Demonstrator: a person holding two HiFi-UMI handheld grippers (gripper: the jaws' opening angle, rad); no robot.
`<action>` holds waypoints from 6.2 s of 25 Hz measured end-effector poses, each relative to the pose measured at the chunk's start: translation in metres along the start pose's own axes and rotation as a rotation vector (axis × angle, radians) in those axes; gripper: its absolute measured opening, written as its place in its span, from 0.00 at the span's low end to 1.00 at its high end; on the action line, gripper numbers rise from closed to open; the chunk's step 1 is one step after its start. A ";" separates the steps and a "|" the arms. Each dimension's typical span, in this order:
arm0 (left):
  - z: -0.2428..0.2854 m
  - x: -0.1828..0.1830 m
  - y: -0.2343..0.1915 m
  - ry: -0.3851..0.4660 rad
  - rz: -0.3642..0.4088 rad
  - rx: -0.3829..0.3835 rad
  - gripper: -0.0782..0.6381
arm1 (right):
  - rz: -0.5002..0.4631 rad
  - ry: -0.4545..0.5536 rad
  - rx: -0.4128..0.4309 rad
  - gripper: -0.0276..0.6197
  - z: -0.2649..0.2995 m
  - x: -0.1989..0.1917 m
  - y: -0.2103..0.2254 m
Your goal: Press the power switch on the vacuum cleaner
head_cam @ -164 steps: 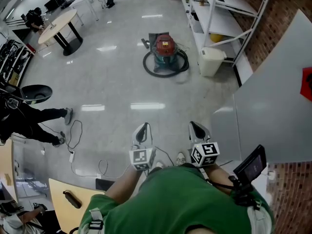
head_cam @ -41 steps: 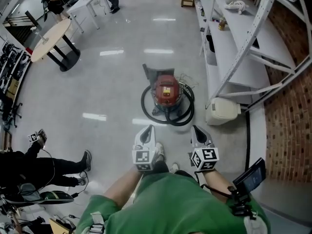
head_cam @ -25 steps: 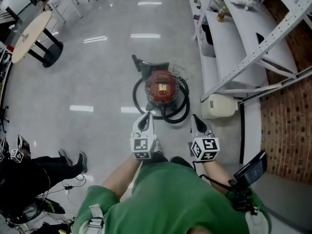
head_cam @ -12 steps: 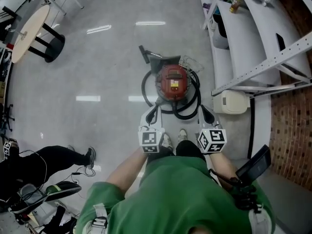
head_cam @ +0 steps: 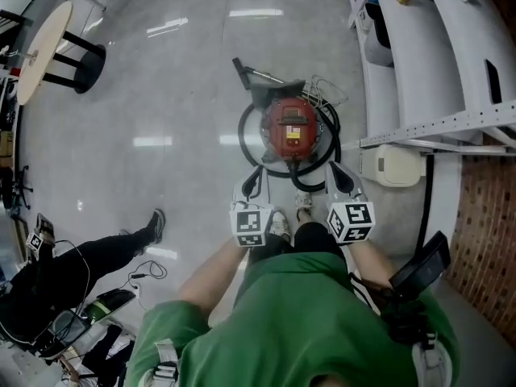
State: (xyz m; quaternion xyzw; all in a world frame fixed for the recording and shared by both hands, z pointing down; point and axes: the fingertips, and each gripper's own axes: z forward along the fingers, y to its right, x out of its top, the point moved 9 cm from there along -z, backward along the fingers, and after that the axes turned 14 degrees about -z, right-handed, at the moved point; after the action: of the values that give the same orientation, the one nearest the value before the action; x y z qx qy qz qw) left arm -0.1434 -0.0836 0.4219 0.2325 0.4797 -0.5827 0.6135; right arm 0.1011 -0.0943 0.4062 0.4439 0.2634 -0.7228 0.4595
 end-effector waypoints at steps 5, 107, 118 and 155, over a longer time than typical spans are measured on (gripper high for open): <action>0.042 -0.015 0.000 -0.061 0.012 0.011 0.12 | 0.011 -0.036 0.029 0.05 0.034 -0.013 0.020; 0.289 -0.291 -0.071 -0.488 -0.114 0.084 0.21 | 0.034 -0.352 0.266 0.05 0.284 -0.295 0.059; 0.285 -0.292 -0.073 -0.485 -0.116 0.130 0.25 | 0.016 -0.359 0.259 0.05 0.271 -0.295 0.062; 0.046 -0.105 -0.017 -0.138 0.079 0.048 0.12 | -0.111 -0.114 0.093 0.05 0.062 -0.109 -0.001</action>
State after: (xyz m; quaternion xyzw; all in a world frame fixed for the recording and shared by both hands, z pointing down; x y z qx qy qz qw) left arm -0.1302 -0.0744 0.5363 0.2253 0.4124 -0.5841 0.6618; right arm 0.0960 -0.0960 0.5311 0.4078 0.2273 -0.7825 0.4120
